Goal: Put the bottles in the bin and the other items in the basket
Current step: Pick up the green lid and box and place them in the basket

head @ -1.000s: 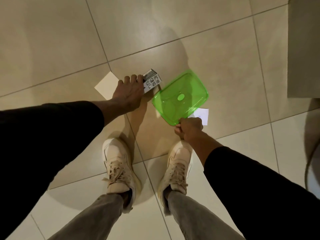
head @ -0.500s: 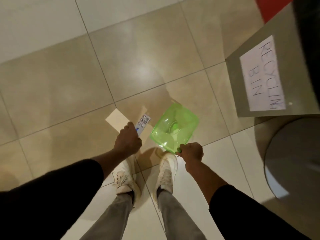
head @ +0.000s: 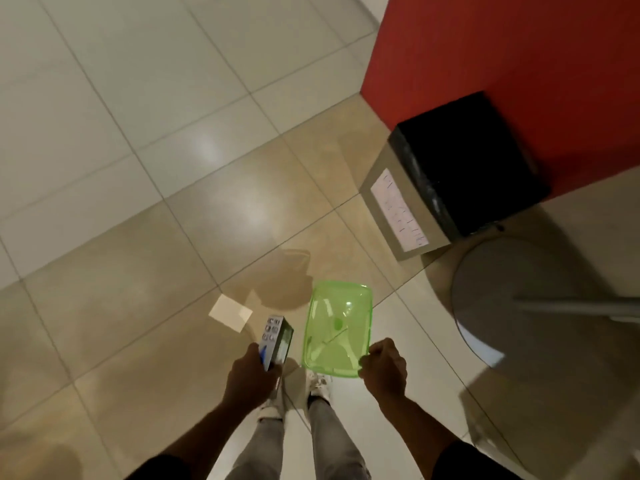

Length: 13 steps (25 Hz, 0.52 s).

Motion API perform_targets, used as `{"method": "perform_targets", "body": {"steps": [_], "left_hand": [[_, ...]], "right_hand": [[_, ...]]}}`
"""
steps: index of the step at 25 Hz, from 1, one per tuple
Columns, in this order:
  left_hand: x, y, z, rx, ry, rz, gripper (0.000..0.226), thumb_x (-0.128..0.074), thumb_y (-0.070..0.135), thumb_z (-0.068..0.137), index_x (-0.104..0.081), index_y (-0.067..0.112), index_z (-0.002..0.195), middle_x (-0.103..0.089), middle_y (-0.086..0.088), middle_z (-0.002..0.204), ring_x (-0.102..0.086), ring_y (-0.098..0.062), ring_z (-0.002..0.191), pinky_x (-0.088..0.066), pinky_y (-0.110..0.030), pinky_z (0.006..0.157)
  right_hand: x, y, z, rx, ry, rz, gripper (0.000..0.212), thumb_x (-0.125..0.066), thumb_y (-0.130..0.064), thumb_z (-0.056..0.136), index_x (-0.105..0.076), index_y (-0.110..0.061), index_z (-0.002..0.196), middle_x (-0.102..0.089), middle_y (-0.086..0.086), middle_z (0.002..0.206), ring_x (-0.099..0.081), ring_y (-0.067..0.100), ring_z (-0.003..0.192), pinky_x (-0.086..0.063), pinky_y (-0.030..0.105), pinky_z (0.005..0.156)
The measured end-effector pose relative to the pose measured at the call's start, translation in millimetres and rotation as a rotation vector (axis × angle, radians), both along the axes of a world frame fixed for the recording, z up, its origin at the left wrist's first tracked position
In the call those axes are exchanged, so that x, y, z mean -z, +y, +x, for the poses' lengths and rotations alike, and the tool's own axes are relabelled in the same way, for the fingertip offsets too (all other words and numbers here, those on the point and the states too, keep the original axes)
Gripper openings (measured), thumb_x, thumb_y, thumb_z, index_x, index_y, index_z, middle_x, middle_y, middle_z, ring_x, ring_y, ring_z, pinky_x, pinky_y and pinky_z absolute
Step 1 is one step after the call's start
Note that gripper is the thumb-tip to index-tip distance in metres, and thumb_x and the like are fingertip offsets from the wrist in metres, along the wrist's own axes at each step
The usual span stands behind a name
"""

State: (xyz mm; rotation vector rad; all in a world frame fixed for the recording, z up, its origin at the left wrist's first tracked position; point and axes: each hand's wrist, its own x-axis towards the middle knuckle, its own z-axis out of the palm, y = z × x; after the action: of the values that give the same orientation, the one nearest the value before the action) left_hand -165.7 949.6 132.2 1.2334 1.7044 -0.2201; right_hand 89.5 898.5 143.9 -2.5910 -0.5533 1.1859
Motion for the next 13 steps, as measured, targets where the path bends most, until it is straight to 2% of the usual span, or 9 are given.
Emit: {"method": "perform_targets", "body": {"steps": [3, 6, 7, 9, 11, 13], "left_hand": [[-48, -7, -14, -0.003, -0.032, -0.038, 0.043, -0.076, 0.028, 0.094, -0.055, 0.012, 0.128, -0.071, -0.009, 0.119, -0.074, -0.022, 0.092, -0.065, -0.038, 0.079], [-127, 4, -25, 0.071, 0.0, -0.019, 0.04, -0.077, 0.027, 0.093, -0.057, 0.01, 0.124, -0.07, -0.01, 0.113, -0.071, -0.023, 0.091, -0.064, -0.039, 0.08], [-127, 13, -25, 0.052, 0.006, 0.02, 0.039, -0.077, 0.028, 0.093, -0.058, 0.009, 0.122, -0.07, -0.011, 0.111, -0.07, -0.025, 0.092, -0.063, -0.041, 0.081], [-167, 25, -28, 0.074, -0.009, 0.092, 0.041, -0.078, 0.031, 0.092, -0.06, 0.008, 0.122, -0.071, -0.013, 0.112, -0.07, -0.028, 0.095, -0.062, -0.041, 0.079], [-193, 30, -27, 0.077, -0.056, 0.133, 0.046, -0.078, 0.032, 0.091, -0.063, 0.008, 0.127, -0.072, -0.013, 0.115, -0.071, -0.027, 0.094, -0.061, -0.037, 0.074], [-199, 38, -26, -0.001, -0.113, 0.126, 0.046, -0.079, 0.031, 0.089, -0.066, 0.009, 0.127, -0.074, -0.012, 0.115, -0.073, -0.026, 0.092, -0.063, -0.039, 0.077]], "right_hand": [[-53, -19, 10, 0.046, -0.028, -0.02, 0.019, -0.067, -0.008, 0.08, -0.06, -0.019, 0.094, -0.074, 0.009, 0.082, -0.073, 0.032, 0.082, -0.061, 0.042, 0.078], [-135, -33, 8, 0.178, -0.045, 0.012, 0.021, -0.069, -0.004, 0.078, -0.063, -0.016, 0.094, -0.076, 0.013, 0.086, -0.075, 0.034, 0.084, -0.062, 0.045, 0.081], [-141, -22, 13, 0.186, -0.042, 0.05, 0.022, -0.069, -0.002, 0.077, -0.063, -0.014, 0.094, -0.077, 0.014, 0.086, -0.076, 0.034, 0.082, -0.063, 0.046, 0.08], [-185, -32, 10, 0.259, -0.063, 0.137, 0.022, -0.07, 0.0, 0.076, -0.064, -0.012, 0.094, -0.078, 0.014, 0.084, -0.076, 0.032, 0.075, -0.063, 0.043, 0.076], [-217, -50, 4, 0.303, -0.079, 0.219, 0.021, -0.073, -0.001, 0.077, -0.064, -0.012, 0.093, -0.077, 0.01, 0.079, -0.073, 0.022, 0.062, -0.061, 0.036, 0.067], [-228, -55, -2, 0.298, -0.063, 0.277, 0.021, -0.073, -0.001, 0.078, -0.062, -0.014, 0.091, -0.075, 0.004, 0.073, -0.071, 0.014, 0.051, -0.061, 0.034, 0.06]]}}
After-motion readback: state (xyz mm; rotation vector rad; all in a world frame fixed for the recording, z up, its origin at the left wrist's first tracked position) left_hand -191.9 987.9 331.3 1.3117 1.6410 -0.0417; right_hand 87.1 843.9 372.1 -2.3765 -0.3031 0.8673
